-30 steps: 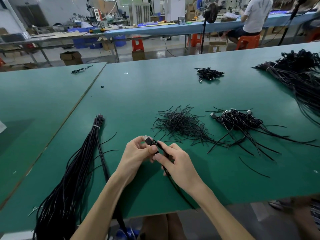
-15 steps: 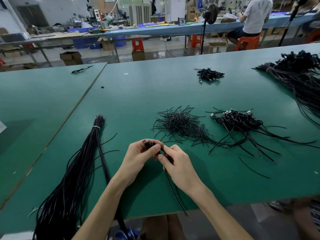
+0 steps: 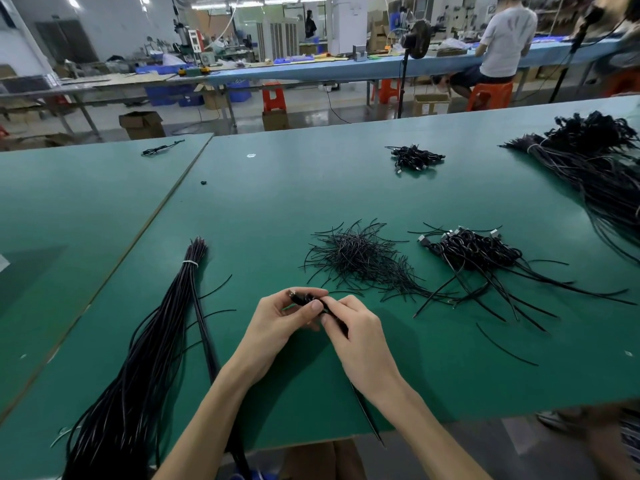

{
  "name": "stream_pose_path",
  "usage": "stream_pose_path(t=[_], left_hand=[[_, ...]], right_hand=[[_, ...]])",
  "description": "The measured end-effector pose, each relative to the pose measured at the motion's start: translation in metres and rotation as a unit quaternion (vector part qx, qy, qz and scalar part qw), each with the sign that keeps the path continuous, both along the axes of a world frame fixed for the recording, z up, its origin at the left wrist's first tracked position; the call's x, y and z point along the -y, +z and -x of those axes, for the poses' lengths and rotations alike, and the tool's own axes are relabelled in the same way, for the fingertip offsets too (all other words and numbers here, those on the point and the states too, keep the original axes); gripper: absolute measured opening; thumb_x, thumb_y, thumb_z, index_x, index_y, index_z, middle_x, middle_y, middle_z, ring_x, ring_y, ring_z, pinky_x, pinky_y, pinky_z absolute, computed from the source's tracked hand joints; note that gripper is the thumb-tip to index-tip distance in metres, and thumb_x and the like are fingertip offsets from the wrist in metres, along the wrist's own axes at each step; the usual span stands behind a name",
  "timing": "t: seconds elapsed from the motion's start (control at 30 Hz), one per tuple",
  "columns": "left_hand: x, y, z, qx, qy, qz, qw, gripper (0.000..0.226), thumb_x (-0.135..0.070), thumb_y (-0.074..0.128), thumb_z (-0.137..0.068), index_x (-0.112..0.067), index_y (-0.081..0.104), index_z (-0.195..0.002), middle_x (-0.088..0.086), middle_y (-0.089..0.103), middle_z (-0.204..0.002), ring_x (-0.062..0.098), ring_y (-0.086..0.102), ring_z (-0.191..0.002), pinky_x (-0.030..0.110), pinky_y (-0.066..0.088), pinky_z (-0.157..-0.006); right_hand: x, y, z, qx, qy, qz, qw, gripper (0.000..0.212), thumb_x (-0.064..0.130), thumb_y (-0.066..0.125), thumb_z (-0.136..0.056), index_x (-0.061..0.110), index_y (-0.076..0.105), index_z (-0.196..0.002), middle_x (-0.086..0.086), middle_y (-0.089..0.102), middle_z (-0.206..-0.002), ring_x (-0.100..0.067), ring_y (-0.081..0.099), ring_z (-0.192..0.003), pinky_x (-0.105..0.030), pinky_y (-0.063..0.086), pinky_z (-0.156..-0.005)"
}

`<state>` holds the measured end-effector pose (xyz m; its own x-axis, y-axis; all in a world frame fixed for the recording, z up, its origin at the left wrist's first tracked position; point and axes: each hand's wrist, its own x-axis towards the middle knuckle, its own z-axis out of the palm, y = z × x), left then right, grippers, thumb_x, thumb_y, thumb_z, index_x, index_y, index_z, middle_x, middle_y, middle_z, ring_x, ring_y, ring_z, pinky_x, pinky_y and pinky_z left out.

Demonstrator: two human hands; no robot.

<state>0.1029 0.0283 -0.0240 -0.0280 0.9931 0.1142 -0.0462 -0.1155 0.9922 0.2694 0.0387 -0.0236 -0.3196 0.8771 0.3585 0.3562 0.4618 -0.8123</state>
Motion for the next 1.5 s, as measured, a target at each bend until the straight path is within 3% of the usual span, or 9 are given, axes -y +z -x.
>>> stream_pose_path(t=[0.23,0.4,0.6,0.77,0.97,1.13,1.3,1.43,1.5], left_hand=[[-0.001,-0.001,0.0,-0.019,0.031,-0.011,0.999,0.018,-0.015,0.08,-0.085,-0.011,0.078,-0.102,0.016,0.075,-0.092,0.023,0.068,-0.073,0.028,0.058,-0.074],[0.001,0.001,-0.001,-0.029,0.042,-0.036,0.998,0.013,-0.01,0.078,-0.087,-0.01,0.078,-0.101,0.018,0.076,-0.091,0.026,0.071,-0.076,0.03,0.059,-0.077],[0.002,0.001,-0.003,-0.049,0.08,-0.04,0.995,0.009,-0.006,0.075,-0.09,-0.01,0.08,-0.098,0.014,0.076,-0.087,0.026,0.072,-0.073,0.029,0.059,-0.075],[0.002,0.001,-0.003,-0.067,0.079,-0.042,0.994,0.007,-0.008,0.075,-0.091,-0.009,0.078,-0.097,0.015,0.075,-0.082,0.027,0.068,-0.066,0.03,0.058,-0.072],[0.002,0.0,0.0,-0.052,0.026,-0.016,0.998,0.018,-0.018,0.077,-0.089,-0.017,0.08,-0.106,0.011,0.074,-0.085,0.02,0.066,-0.073,0.027,0.055,-0.077],[0.002,0.001,-0.002,-0.078,0.035,-0.017,0.996,0.016,-0.025,0.078,-0.087,-0.02,0.081,-0.102,0.01,0.073,-0.09,0.015,0.062,-0.072,0.025,0.052,-0.07],[0.003,0.001,-0.004,-0.093,0.069,-0.048,0.992,0.011,-0.01,0.075,-0.09,-0.016,0.081,-0.098,0.015,0.072,-0.092,0.02,0.069,-0.071,0.024,0.055,-0.073],[0.002,0.0,-0.005,-0.112,0.087,-0.056,0.988,0.011,-0.009,0.074,-0.092,-0.018,0.08,-0.096,0.012,0.072,-0.09,0.021,0.068,-0.069,0.028,0.056,-0.071],[0.001,-0.001,-0.003,-0.117,0.096,-0.058,0.987,0.013,-0.01,0.075,-0.092,-0.021,0.08,-0.095,0.008,0.073,-0.093,0.018,0.07,-0.077,0.025,0.056,-0.074]], right_hand=[[-0.001,-0.004,0.001,0.049,-0.003,0.005,0.999,0.028,0.019,0.053,-0.107,0.013,0.069,-0.129,0.008,0.055,-0.093,-0.005,0.055,-0.087,-0.01,0.042,-0.074],[0.004,-0.005,0.003,0.101,0.012,0.009,0.995,0.038,0.026,0.041,-0.111,0.015,0.055,-0.145,0.005,0.054,-0.11,-0.012,0.06,-0.093,-0.029,0.052,-0.084],[0.006,-0.004,0.008,0.169,-0.002,-0.003,0.986,0.036,0.031,0.035,-0.111,0.015,0.052,-0.139,0.002,0.054,-0.115,-0.015,0.063,-0.093,-0.028,0.052,-0.081],[0.005,-0.006,0.008,0.213,0.011,-0.022,0.977,0.032,0.03,0.03,-0.112,0.015,0.052,-0.13,0.002,0.05,-0.108,-0.016,0.059,-0.083,-0.03,0.051,-0.075],[0.004,-0.007,0.004,0.198,0.011,-0.012,0.98,0.029,0.022,0.029,-0.112,0.015,0.057,-0.112,0.003,0.049,-0.1,-0.015,0.055,-0.077,-0.032,0.049,-0.073],[0.004,-0.007,0.003,0.178,0.007,-0.011,0.984,0.03,0.023,0.029,-0.112,0.015,0.058,-0.108,0.004,0.049,-0.097,-0.014,0.053,-0.073,-0.035,0.05,-0.071],[0.003,-0.007,0.005,0.163,-0.003,-0.016,0.986,0.029,0.026,0.032,-0.112,0.016,0.059,-0.113,0.005,0.05,-0.098,-0.013,0.055,-0.077,-0.03,0.049,-0.072],[0.004,-0.007,0.008,0.187,0.006,-0.025,0.982,0.028,0.033,0.03,-0.112,0.018,0.053,-0.119,0.004,0.05,-0.103,-0.012,0.055,-0.081,-0.031,0.049,-0.073],[0.004,-0.007,0.009,0.209,0.011,-0.038,0.977,0.027,0.037,0.031,-0.111,0.019,0.048,-0.121,0.005,0.046,-0.104,-0.012,0.051,-0.08,-0.029,0.045,-0.07]])
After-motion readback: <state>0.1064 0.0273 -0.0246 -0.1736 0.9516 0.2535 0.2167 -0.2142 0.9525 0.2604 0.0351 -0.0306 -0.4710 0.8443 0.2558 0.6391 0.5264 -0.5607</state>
